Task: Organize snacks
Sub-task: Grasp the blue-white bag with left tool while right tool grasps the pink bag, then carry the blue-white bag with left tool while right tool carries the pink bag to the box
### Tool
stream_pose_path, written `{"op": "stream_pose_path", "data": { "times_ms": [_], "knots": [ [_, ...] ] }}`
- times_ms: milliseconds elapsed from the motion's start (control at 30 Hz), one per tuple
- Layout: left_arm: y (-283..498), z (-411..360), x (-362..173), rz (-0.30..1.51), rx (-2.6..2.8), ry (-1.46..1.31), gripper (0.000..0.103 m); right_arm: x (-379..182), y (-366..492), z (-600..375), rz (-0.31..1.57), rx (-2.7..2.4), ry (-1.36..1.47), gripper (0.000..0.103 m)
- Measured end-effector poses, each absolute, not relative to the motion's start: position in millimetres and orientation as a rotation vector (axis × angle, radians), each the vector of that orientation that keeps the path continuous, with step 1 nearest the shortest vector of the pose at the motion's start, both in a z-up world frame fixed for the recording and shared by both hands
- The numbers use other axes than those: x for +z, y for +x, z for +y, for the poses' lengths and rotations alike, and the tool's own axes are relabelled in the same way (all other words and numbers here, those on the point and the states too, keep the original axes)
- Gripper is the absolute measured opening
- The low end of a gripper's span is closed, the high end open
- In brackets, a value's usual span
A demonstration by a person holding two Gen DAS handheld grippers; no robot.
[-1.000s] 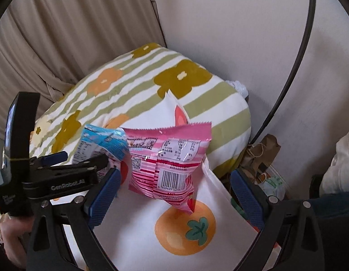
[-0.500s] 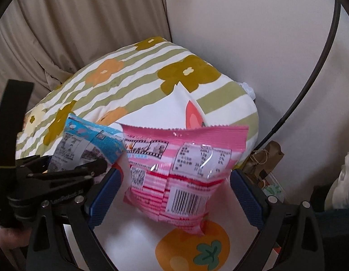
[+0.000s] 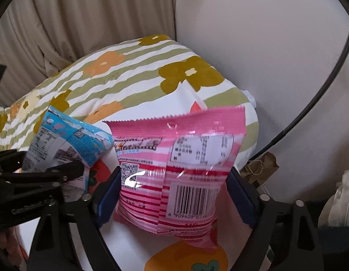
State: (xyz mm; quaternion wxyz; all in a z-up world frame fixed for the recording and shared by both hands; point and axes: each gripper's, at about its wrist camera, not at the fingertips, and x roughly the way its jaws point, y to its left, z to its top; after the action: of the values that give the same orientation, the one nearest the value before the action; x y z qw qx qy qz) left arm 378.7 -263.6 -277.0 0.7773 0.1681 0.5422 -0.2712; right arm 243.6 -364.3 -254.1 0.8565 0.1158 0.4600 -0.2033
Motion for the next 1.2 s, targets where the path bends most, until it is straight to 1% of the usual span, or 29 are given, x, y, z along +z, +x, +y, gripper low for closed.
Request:
{"op": "stream_pose_path", "data": {
  "times_ms": [67, 300, 433, 733, 933, 1200],
  "knots": [
    [377, -262, -277, 1.173, -0.578, 0.360, 0.060, -255, 243, -363, 0.971, -0.414, 0.235, 0.074],
    [372, -253, -272, 1.175, -0.545, 0.315, 0.057, -252, 239, -364, 0.979, -0.379, 0.223, 0.062],
    [364, -247, -256, 1.147, -0.535, 0.286, 0.056, -242, 234, -366, 0.960, -0.362, 0.228, 0.061],
    [342, -225, -203, 1.050, -0.496, 0.208, 0.056, -210, 224, -357, 0.910, -0.291, 0.230, 0.061],
    [333, -219, -188, 1.025, -0.488, 0.189, 0.056, -198, 220, -362, 0.892, -0.279, 0.250, 0.061],
    [329, -227, -182, 1.017, -0.504, 0.188, 0.056, -190, 216, -375, 0.887, -0.269, 0.291, 0.061]
  ]
}}
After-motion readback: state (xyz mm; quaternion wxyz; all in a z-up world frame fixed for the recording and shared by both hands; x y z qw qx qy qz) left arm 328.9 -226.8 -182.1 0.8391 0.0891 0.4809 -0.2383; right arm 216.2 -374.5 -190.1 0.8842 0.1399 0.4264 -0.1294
